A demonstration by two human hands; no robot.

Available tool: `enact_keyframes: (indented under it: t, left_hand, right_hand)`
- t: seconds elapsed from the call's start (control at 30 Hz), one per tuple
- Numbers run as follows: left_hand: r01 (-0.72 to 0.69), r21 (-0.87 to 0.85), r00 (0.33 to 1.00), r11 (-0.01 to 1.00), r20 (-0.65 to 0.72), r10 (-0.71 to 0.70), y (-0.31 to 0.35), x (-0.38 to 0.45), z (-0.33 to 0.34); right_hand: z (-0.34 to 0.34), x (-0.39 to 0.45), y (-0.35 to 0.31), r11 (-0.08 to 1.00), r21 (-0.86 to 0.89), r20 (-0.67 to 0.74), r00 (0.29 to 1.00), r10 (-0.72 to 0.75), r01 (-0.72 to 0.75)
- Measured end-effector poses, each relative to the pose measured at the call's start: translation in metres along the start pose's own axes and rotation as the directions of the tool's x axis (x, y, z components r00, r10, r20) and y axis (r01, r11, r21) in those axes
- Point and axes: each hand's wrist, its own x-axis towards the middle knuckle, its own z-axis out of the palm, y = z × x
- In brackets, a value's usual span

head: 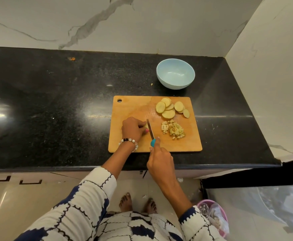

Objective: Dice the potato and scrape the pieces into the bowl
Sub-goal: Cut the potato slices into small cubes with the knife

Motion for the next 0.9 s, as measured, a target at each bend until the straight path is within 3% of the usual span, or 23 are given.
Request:
enact_keyframes:
  t: [0.33,0.5,0.7,0.9]
  left_hand:
    - [0.075,-0.012,0.997,0.997,-0.001,-0.075,0.005,0.008,-0.001]
    - [0.071,-0.017,0.997,0.997,-0.01,-0.071,0.006,0.007,-0.001]
    - [0.047,-0.002,0.999,0.999,-0.008,-0.047,0.006,0.004,0.0]
    - [0.063,0.018,0.998,0.998,0.0,-0.063,0.011,0.003,-0.003]
  right_hand:
    - [0.0,0.002,-0.006,0.984,-0.18,0.12,0.992,0.026,-0.004]
    - [0.005,0.014,-0.012,0.985,-0.173,0.147,0.989,0.026,0.0]
    - [0.013,-0.033,0.005,0.965,-0.259,0.002,0.999,-0.043,0.042]
    - [0.009,-0.025,0.001,0.943,-0.331,-0.017,0.998,-0.054,0.046]
